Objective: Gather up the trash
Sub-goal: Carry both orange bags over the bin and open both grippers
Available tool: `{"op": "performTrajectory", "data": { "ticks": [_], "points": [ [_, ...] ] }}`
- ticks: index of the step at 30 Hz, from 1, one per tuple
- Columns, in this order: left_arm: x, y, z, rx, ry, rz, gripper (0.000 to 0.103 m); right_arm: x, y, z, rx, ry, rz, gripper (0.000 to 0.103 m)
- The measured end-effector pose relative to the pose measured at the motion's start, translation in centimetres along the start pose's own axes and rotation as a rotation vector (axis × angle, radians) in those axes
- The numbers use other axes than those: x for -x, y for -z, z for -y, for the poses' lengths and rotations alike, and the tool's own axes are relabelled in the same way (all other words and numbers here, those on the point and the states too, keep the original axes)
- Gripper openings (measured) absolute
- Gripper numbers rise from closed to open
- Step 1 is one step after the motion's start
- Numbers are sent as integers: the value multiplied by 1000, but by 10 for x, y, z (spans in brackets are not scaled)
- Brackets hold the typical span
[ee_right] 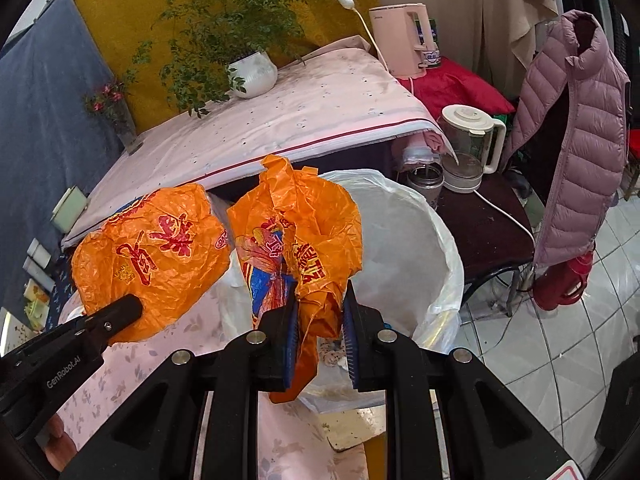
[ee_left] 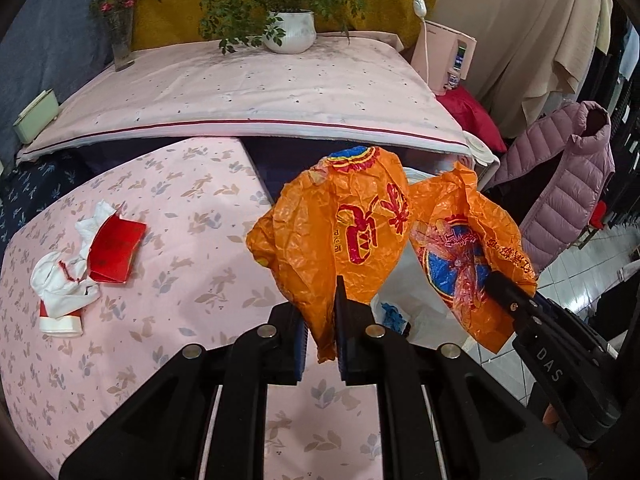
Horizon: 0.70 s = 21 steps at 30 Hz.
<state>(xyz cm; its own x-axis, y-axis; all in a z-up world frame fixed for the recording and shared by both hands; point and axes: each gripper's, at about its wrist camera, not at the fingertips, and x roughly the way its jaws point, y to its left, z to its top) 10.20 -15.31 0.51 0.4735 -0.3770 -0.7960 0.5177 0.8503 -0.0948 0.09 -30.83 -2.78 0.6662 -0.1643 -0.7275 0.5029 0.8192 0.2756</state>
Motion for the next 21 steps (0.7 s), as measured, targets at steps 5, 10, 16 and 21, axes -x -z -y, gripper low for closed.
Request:
{"op": "performTrajectory", "data": {
  "ticks": [5, 10, 16, 21],
  "points": [
    [-15, -3, 17, -18, 36, -22, 12, -6, -2, 13, -26, 18, -6, 18],
    [-28, -6, 24, -8, 44, -39, 30, -12, -4, 18, -42, 27, -10, 24],
    [-29, -6, 22, 0, 16, -25, 51, -17, -6, 14, -44, 24, -4, 38],
    [-28, -4, 14, 6, -7, -19, 51, -17, -5, 7, -32, 18, -5, 39]
  ]
}}
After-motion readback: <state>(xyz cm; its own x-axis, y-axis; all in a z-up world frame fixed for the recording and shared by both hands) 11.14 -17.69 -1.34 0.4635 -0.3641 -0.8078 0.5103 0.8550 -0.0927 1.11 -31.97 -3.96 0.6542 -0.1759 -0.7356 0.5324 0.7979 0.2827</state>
